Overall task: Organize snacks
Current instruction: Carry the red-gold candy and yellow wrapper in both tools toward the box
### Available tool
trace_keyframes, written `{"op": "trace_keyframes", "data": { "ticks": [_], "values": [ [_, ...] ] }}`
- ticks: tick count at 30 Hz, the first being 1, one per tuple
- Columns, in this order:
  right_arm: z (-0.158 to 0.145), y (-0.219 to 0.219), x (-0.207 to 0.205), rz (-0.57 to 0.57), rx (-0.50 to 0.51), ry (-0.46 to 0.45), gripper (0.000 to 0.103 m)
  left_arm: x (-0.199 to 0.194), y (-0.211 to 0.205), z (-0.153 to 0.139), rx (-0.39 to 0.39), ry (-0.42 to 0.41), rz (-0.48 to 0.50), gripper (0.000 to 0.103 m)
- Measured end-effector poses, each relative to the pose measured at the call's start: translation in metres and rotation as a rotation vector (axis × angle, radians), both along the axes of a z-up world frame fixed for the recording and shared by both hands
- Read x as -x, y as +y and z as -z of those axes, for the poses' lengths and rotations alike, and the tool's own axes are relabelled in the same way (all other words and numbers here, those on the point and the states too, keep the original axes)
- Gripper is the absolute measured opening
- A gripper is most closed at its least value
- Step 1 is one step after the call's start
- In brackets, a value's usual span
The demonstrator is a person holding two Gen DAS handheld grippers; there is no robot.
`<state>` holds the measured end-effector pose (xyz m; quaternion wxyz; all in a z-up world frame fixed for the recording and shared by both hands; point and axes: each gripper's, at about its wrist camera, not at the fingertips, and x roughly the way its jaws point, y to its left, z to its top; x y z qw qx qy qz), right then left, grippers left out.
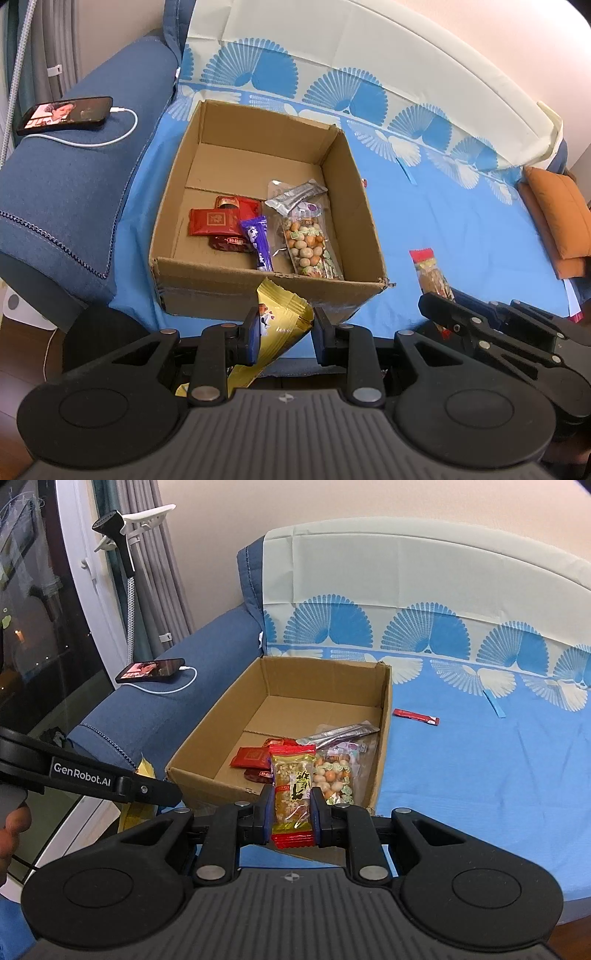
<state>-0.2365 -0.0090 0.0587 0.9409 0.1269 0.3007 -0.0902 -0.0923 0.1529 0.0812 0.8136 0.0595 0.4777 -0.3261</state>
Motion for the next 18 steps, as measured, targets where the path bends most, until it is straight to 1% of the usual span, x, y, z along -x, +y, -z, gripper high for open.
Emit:
{"op": "trace_keyframes", "data": {
  "ticks": [8, 18],
  "values": [
    [0.002, -0.001, -0.006, -0.006, -0.001, 0.016, 0.021, -0.011, 0.0, -0.002, 0.008, 0.004, -0.02, 0.031],
    [0.001, -0.011, -0.021, 0.005, 0.007, 0.025, 0.022, -0.043, -0.007, -0.013, 0.035, -0.02, -0.041, 0.031]
  ]
}}
